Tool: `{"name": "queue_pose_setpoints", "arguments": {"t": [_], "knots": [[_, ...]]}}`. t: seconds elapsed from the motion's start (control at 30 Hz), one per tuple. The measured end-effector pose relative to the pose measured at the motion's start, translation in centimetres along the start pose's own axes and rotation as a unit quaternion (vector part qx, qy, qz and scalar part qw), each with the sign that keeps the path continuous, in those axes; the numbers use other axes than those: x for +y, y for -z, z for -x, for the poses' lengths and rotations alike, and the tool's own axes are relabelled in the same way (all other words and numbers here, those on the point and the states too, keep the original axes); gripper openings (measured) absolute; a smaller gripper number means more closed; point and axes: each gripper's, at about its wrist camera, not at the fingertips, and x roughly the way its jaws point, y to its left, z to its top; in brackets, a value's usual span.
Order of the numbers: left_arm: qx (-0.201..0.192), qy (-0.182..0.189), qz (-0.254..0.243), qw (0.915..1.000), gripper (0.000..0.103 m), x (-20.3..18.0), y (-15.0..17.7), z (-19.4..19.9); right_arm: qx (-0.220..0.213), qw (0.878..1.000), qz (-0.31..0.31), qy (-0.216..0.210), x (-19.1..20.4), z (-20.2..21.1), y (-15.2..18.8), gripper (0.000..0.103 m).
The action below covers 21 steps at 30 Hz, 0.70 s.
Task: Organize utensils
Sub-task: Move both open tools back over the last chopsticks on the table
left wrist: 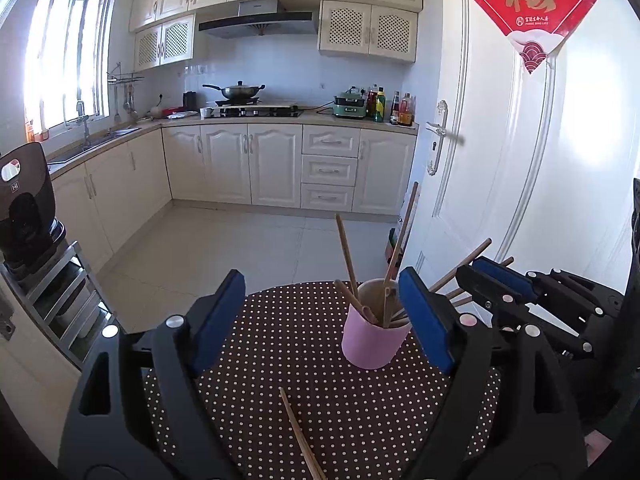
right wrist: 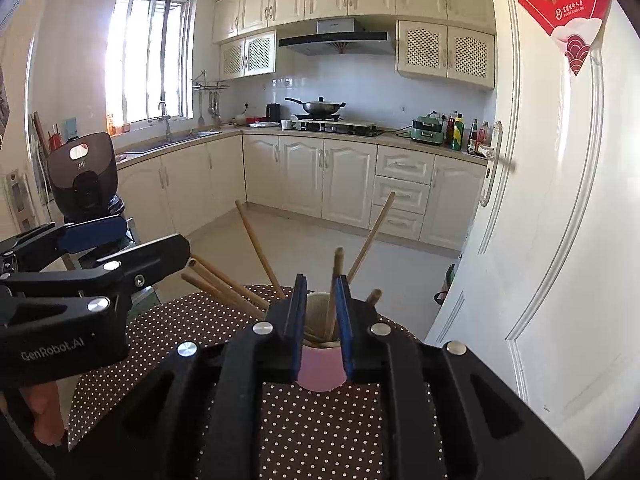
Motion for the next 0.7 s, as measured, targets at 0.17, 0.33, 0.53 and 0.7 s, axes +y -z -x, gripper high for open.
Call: {"name": "queue_pose_setpoints", "arguments": {"t": [0.17,0.33,0.53,0.7], "knots": [[0.001,-0.004,-0.006,1.0000,0.081,0.1,1.0,2.3,0.000,1.000,0.014,-0.008,1.2,2.1,0.7,0.015],[0.007,-0.006,-0.004,1.0000,0.082,0.5,2.4,4.4,0.010,0.999,0.028,-0.021,2.6,3.6,2.4,0.015],[0.033,-0.012,-0.012,0.9993,0.083,1.2,5.3,5.7,0.038,0.998,0.034,-0.047,4.2,4.0,5.0,0.015],[0.078,-0.015,-0.019,0.9967,0.083,1.6,8.4,4.8,0.071,0.995,0.030,-0.063,5.2,3.0,7.8,0.015]]}}
